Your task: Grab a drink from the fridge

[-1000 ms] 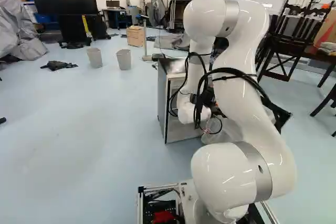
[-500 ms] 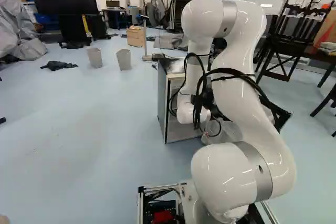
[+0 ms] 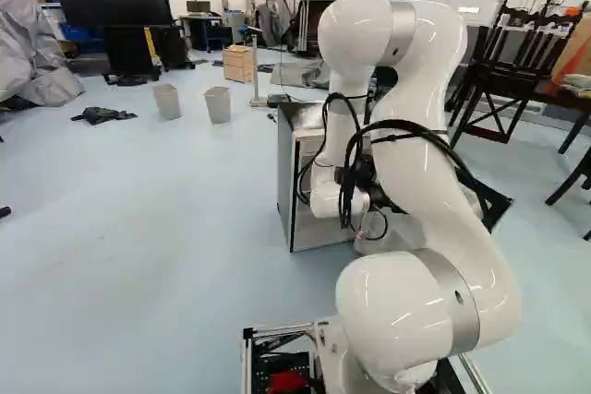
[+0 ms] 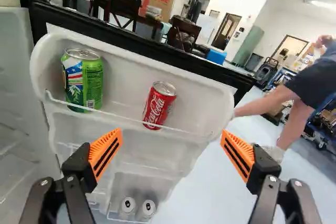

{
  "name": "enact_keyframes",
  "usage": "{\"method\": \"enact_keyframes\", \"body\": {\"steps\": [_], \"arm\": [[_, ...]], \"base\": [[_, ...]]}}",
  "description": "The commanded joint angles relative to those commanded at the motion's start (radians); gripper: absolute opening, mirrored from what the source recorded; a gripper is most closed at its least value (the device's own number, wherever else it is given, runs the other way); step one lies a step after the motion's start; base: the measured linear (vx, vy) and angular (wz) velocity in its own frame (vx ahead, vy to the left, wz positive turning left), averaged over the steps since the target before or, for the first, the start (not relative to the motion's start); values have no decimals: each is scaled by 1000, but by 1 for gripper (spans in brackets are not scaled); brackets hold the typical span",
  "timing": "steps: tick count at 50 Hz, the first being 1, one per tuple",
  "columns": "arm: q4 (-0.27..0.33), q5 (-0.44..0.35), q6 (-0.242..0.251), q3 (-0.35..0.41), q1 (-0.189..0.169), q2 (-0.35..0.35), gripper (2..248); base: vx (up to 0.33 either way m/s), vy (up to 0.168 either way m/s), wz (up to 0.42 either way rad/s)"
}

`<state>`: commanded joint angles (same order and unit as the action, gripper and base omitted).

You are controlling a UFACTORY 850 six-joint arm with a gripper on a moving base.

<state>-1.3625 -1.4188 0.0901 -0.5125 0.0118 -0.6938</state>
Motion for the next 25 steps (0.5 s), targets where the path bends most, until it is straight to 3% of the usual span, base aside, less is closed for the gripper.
{"method": "enact_keyframes", "body": {"steps": [18,25], "arm": [[0,0,-179,0,0,0,247],[0,0,-209,0,0,0,247]], "base": [[0,0,0],[0,0,0]]}}
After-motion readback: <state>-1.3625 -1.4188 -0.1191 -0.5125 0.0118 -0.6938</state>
